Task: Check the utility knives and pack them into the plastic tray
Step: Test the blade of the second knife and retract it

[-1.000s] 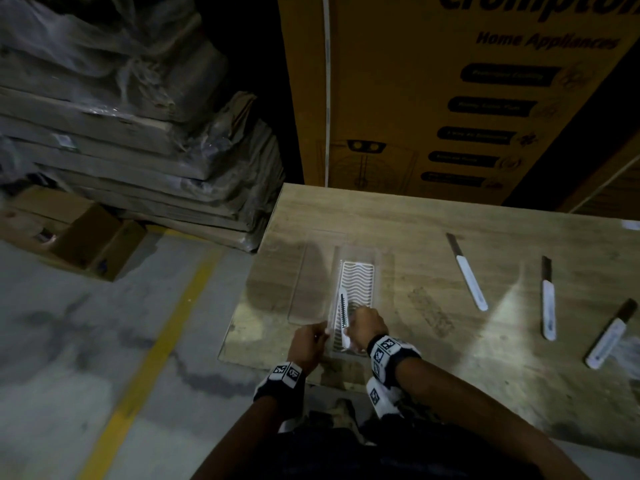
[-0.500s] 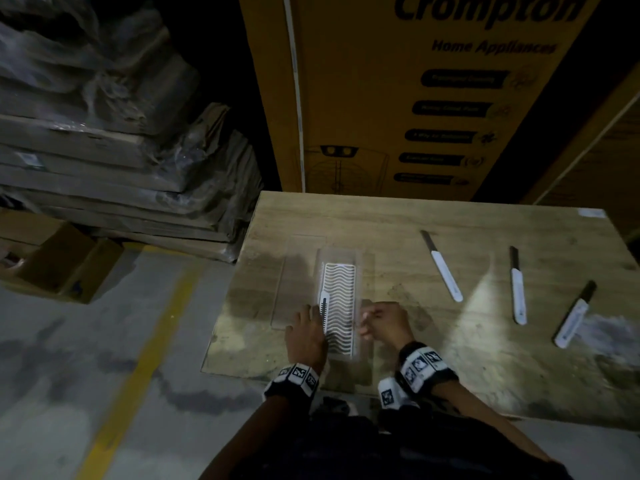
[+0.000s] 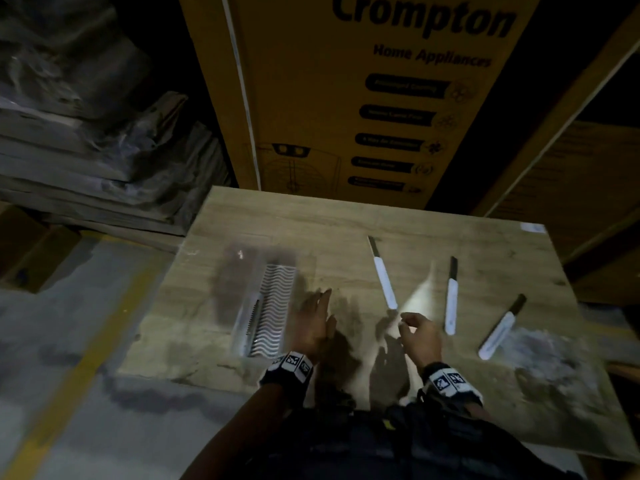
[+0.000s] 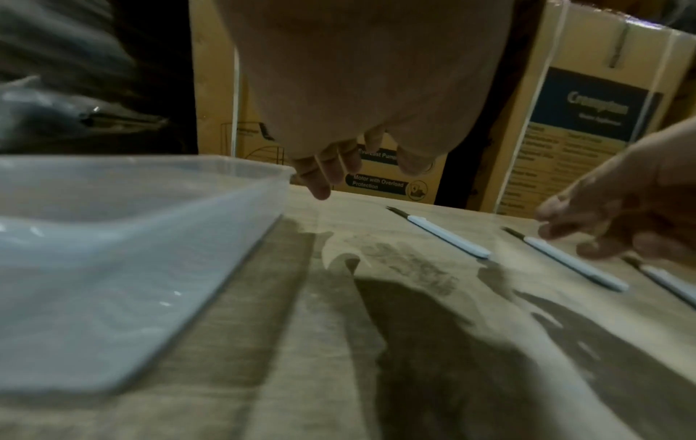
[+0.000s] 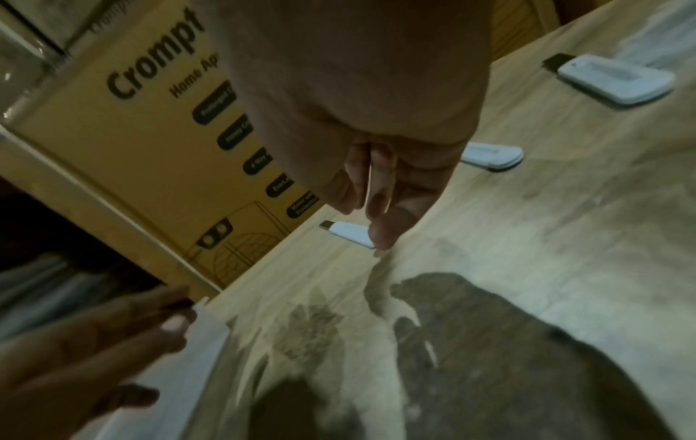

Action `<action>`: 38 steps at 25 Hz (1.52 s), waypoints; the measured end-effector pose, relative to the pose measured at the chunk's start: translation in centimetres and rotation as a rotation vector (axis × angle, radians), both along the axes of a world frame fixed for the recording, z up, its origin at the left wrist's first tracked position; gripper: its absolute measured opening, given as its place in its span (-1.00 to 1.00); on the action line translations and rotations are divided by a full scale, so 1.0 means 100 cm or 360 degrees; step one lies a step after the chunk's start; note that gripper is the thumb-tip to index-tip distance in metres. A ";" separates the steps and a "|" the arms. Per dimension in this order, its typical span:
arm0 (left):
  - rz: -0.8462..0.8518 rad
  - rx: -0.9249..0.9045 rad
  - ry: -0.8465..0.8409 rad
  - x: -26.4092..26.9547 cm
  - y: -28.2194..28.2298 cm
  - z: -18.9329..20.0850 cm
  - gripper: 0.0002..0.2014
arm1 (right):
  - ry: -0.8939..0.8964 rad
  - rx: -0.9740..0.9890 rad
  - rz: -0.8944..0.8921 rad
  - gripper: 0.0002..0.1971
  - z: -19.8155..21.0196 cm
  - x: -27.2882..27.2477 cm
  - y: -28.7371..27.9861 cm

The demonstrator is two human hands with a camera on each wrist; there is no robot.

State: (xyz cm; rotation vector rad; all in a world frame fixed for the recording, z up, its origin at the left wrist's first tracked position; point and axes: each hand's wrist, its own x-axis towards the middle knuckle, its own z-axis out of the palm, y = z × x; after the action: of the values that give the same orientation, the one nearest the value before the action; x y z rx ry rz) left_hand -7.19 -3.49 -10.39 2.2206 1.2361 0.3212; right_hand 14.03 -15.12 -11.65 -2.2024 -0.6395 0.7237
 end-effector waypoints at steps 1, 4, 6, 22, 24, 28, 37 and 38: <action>0.0049 -0.0092 -0.0052 0.014 -0.004 -0.003 -0.38 | -0.0120 -0.0040 0.0098 -0.75 -0.004 0.013 -0.001; 0.0186 -0.0299 -0.0213 0.047 -0.011 -0.021 -0.37 | -0.0369 -0.0203 0.0618 -0.49 -0.005 0.042 0.005; 0.0242 -0.0449 -0.0244 0.054 -0.009 -0.047 -0.43 | -0.0534 -0.0438 0.1061 -0.34 -0.007 0.052 0.011; 0.0293 -0.0649 -0.0156 0.067 -0.019 0.014 -0.57 | -0.0558 -0.0465 0.0884 -0.70 -0.012 0.064 0.069; 0.0310 -0.0571 -0.0179 0.066 -0.019 0.017 -0.61 | -0.0393 -0.0457 0.0853 -0.75 -0.013 0.067 0.073; 0.0342 -0.0534 -0.0210 0.064 -0.012 0.025 -0.65 | 0.0034 -0.0464 0.0736 -0.69 -0.013 0.066 0.068; 0.0380 -0.0624 -0.0873 0.082 0.014 0.087 -0.80 | 0.0679 0.0361 0.0202 -0.93 0.089 0.032 0.019; 0.0337 -0.0610 -0.0929 0.083 0.016 0.101 -0.83 | 0.0640 0.0424 0.0230 -0.96 0.103 0.028 0.017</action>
State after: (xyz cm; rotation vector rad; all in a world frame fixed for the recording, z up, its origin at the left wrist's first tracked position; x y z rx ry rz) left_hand 1.06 -1.90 -0.29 1.5205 1.0900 0.6944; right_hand 16.84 -13.42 -1.40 -1.7153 -0.6475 1.0565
